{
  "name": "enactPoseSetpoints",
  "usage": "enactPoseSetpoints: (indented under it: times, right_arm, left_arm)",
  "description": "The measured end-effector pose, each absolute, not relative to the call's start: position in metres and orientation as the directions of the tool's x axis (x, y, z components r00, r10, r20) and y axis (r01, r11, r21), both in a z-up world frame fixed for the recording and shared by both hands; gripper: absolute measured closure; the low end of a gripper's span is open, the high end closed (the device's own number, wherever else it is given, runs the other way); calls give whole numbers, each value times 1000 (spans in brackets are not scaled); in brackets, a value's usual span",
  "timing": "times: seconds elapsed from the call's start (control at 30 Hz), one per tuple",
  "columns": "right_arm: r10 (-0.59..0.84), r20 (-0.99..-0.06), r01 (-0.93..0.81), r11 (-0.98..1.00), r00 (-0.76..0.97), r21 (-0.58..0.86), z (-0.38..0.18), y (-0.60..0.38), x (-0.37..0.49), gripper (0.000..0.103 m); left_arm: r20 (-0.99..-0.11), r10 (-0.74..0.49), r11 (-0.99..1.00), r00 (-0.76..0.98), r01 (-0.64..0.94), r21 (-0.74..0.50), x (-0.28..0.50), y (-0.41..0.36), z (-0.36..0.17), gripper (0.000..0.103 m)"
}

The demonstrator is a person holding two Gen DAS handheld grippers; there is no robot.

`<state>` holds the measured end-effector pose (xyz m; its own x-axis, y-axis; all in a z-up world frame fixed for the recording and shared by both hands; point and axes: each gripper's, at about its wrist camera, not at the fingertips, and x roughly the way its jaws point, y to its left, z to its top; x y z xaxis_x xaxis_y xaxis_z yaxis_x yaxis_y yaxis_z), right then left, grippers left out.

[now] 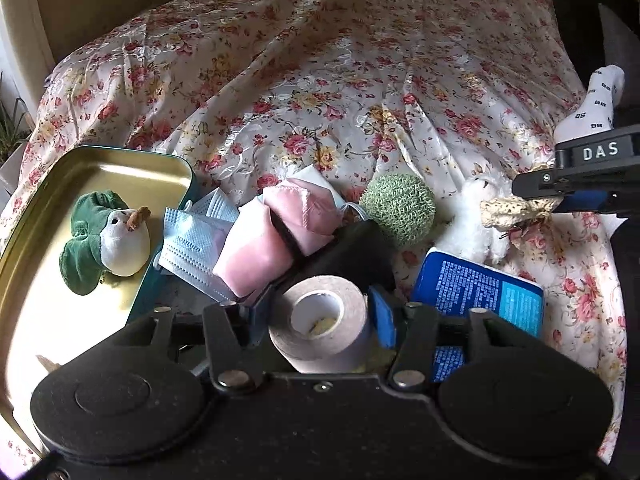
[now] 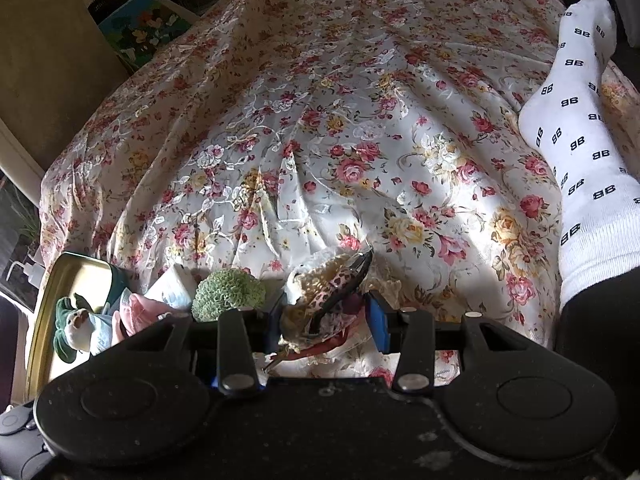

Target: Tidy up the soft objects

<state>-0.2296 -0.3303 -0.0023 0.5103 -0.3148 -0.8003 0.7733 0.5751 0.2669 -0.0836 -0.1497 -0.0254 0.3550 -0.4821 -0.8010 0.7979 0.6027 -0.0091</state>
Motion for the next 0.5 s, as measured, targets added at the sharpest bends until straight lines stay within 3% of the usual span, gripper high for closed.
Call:
enactPoseSetpoints:
  times: [0.1,0.37,0.43,0.5]
  right_arm:
    - [-312,-805,774,576,505,263,-4,-330,-228,60]
    - [-305,-806,770,581,507,264,-3,-330,-227,60]
    - [-304,-806,769,582,508,266,-3,-330,-227,60]
    - [-304,-806,769,581,509,267,-3,-331,-227,60]
  left_arm:
    - [-810,-471,605,348,796,-10,-82,-149,-29,32]
    - [-825,-457,645,333,763,-49,-69,-148,-33,31]
    - [-826,-464,654,320,753,-75,-65,-148,-33,33]
    - [-814,-489,650,313,754,-101,-63,-146,-31,46]
